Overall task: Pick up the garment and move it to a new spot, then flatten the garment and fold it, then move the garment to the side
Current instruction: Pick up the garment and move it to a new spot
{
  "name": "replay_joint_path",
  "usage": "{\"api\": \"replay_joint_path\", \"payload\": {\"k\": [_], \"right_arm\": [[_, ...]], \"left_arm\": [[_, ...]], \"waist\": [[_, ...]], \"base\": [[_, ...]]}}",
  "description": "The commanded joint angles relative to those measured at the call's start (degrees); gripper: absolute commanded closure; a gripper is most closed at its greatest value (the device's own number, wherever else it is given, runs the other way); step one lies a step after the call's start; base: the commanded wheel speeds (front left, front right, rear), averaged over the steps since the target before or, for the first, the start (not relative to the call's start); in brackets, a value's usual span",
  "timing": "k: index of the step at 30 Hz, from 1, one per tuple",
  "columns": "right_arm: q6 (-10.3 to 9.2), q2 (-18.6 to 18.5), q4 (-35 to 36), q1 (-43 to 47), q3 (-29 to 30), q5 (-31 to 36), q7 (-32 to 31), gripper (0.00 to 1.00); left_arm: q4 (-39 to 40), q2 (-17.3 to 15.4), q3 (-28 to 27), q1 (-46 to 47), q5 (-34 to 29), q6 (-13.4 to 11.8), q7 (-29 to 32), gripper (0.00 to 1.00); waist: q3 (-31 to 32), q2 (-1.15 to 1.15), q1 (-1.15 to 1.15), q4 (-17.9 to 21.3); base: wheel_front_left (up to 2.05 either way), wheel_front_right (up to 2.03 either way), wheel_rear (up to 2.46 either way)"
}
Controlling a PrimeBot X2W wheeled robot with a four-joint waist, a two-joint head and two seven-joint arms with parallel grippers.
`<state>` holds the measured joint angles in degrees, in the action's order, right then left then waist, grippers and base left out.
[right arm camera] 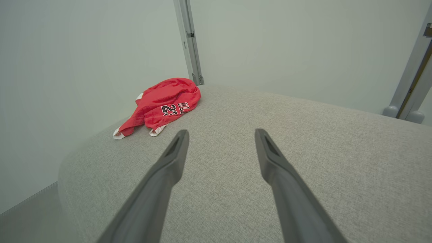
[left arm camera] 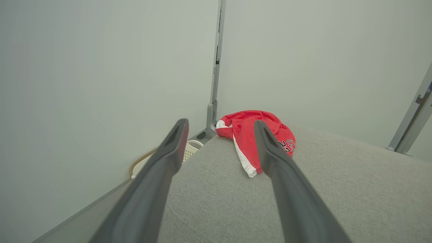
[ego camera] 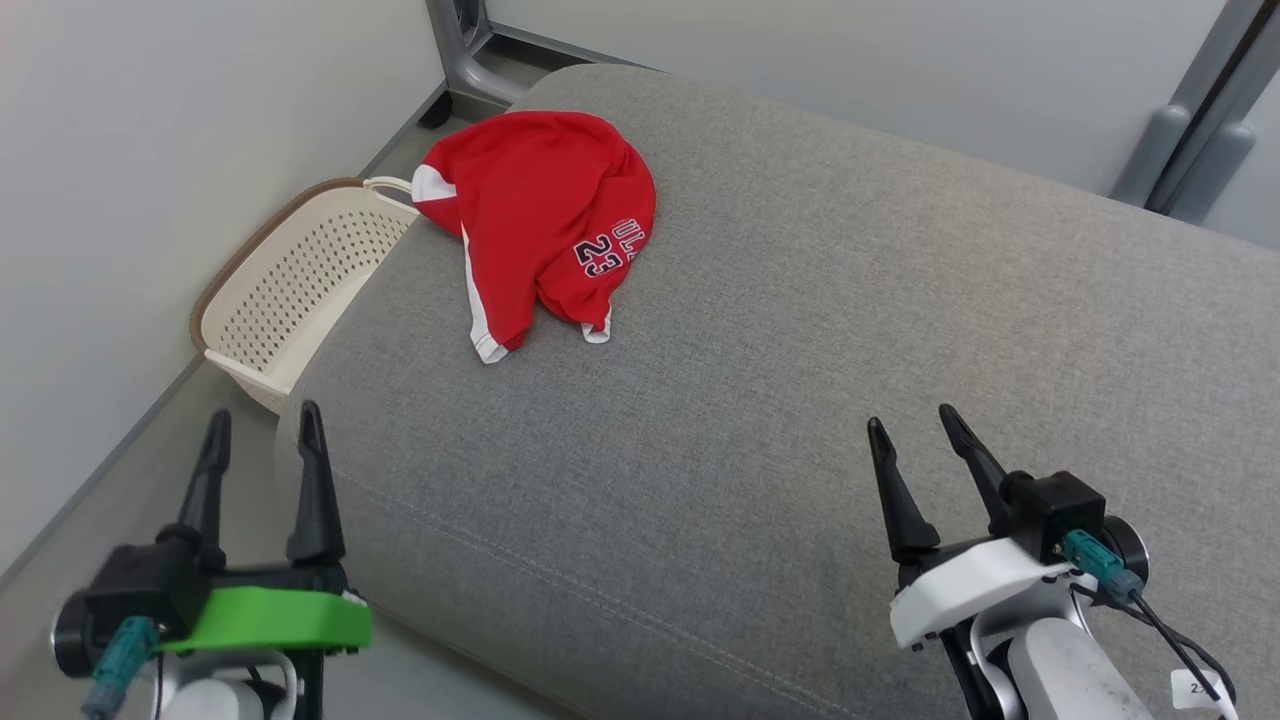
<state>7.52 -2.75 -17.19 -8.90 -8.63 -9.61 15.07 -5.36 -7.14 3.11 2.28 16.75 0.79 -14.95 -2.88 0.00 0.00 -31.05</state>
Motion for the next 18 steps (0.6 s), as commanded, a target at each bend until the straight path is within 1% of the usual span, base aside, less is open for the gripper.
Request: {"api": "replay_joint_path", "payload": {"k": [1,4,7,9,13,16,18], "right_arm": [[-0.07,-0.3,0.4,-0.2,0.1,0.4,0.2,0.00],[-0.06,-0.3,0.6,-0.3,0.3,0.7,0.2,0.00],[-0.07,-0.3,1.2,-0.5,0.5,1.2,0.1,0.00],[-0.07,-0.3,1.6,-0.4,0.8,1.6,0.1,0.00],[-0.07,-0.3,3.0,0.8,1.7,2.0,0.1,0.00],[-0.06,-0.2,4.3,0.4,0.9,2.5,-0.4,0.00],[-0.07,-0.4,4.8,0.0,0.8,2.7,-0.8,0.00]], "left_arm": [[1.4,-1.1,-0.6,2.6,0.5,0.6,0.2,0.00],[4.1,-3.1,-1.3,7.0,1.2,1.4,2.7,0.00],[5.6,-5.4,-1.6,13.2,2.9,2.9,7.5,0.00],[4.5,-5.8,-1.6,17.9,6.5,4.1,11.6,0.00],[-2.5,-8.2,-0.6,27.4,11.6,5.7,19.8,0.00],[-10.2,-10.0,0.6,32.7,14.5,6.3,24.6,0.00],[-15.7,-10.7,2.4,35.2,15.6,6.5,27.2,0.00]], "waist": [[-0.2,0.00,0.00,0.0],[-0.4,0.00,0.00,0.0],[-0.9,0.00,0.00,0.0],[-1.3,0.00,0.00,0.1],[-2.0,0.00,0.00,0.5],[-3.8,0.00,0.00,2.8],[-4.9,0.00,0.00,4.2]], "base": [[0.00,0.00,0.00],[0.00,0.00,0.00],[0.00,0.00,0.00],[0.00,0.00,0.00],[0.00,0.00,0.00],[0.00,0.00,0.00],[0.00,0.00,0.00]]}}
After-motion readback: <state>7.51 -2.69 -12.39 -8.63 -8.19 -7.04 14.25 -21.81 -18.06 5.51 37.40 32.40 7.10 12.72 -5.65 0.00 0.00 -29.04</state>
